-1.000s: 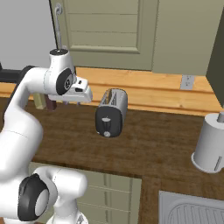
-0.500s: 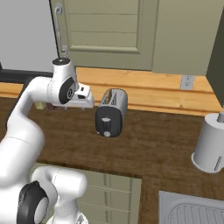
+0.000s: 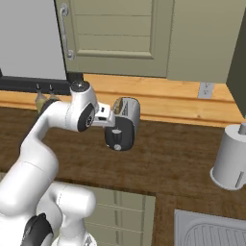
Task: Start the toaster. Once the lever pops up, take the bread to the plate on the dining counter.
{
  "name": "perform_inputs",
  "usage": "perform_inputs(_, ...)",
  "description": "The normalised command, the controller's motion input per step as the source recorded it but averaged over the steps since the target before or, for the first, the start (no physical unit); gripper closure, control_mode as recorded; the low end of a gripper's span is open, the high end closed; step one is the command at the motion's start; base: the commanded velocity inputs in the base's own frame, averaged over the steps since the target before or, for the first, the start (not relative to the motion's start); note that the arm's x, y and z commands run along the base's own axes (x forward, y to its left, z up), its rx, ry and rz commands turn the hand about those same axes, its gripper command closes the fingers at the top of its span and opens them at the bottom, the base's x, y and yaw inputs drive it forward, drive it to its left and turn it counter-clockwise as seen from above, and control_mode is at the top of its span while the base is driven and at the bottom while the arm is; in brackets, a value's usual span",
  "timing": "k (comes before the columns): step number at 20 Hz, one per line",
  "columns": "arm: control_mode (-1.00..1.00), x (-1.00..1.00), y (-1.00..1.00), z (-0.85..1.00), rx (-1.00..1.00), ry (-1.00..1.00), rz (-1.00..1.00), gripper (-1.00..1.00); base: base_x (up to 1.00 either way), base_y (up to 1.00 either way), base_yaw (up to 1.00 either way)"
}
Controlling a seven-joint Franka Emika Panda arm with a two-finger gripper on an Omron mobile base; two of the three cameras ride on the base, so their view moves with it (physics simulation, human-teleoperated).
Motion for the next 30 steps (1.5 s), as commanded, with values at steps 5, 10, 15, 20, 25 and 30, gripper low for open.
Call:
perform_inputs(5, -1.0, 0.31, -0.34, -0.08, 0.0, 0.0, 0.0, -1.0, 0.0, 0.0, 0.0)
perform_inputs(10, -1.0, 0.36, -0.17, -0.1, 0.0, 0.0, 0.0, -1.0, 0.0, 0.0, 0.0)
perform_inputs(15, -1.0, 0.34, -0.01, -0.2, 0.0, 0.0, 0.0, -1.0, 0.0, 0.0, 0.0)
perform_inputs(20, -1.0, 0.27, -0.01, -0.16, 0.0, 0.0, 0.0, -1.0, 0.0, 0.0, 0.0)
perform_inputs(25, -1.0, 0.25, 0.0, -0.05, 0.0, 0.0, -0.01, -1.0, 0.0, 0.0, 0.0)
perform_inputs(30, -1.0, 0.1, 0.0, -0.05, 0.0, 0.0, -0.01, -1.0, 0.0, 0.0, 0.0)
